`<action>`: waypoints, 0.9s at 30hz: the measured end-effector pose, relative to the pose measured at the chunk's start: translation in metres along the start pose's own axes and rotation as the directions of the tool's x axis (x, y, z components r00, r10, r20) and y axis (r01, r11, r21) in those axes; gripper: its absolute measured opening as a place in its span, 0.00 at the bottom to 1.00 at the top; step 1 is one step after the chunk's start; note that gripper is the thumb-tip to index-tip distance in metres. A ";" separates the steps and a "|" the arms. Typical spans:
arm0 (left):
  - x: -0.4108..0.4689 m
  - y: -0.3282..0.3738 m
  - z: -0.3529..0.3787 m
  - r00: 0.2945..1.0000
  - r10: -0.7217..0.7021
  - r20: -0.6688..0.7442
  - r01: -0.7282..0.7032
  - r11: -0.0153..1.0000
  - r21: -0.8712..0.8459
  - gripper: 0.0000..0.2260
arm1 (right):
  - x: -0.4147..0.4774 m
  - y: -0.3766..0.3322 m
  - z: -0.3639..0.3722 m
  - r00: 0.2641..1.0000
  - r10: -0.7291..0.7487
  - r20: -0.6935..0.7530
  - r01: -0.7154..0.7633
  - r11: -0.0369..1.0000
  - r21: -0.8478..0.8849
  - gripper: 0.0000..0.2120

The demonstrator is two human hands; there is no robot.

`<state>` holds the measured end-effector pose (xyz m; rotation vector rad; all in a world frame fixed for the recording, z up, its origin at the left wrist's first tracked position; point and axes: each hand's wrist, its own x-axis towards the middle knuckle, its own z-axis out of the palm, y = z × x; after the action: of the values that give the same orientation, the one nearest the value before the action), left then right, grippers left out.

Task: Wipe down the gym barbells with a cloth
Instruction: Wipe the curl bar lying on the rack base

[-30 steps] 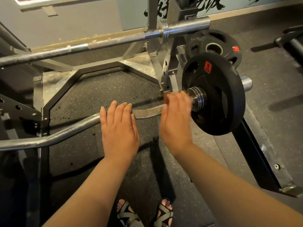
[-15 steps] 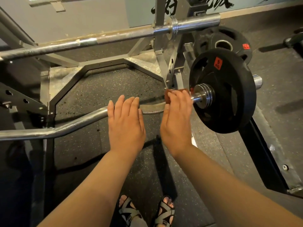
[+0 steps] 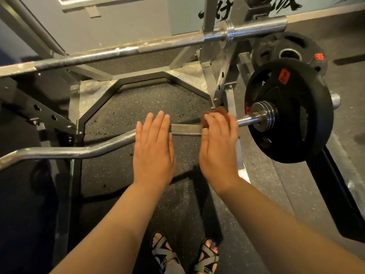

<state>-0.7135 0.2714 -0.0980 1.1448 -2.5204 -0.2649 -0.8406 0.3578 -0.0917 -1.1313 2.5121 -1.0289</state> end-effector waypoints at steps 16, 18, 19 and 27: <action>0.006 0.003 -0.003 0.998 -0.047 0.037 0.047 0.999 -0.005 0.22 | -0.009 -0.004 0.021 0.980 -0.176 0.093 0.185 0.978 -0.096 0.23; 0.006 0.001 -0.004 0.999 -0.026 0.042 0.026 1.000 0.008 0.22 | -0.005 0.004 0.018 0.969 -0.210 0.127 0.228 0.961 -0.153 0.24; 0.006 0.001 -0.005 0.999 -0.024 0.041 0.024 1.000 0.007 0.22 | 0.000 0.012 0.012 0.963 -0.225 0.147 0.250 0.952 -0.178 0.23; 0.006 0.006 0.000 0.996 -0.087 0.013 0.088 0.996 -0.030 0.20 | 0.025 0.032 -0.019 0.998 -0.020 -0.063 0.005 0.971 -0.237 0.18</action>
<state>-0.7213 0.2705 -0.0946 1.2468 -2.4713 -0.3330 -0.8845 0.3648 -0.0965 -1.1940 2.7412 -0.7956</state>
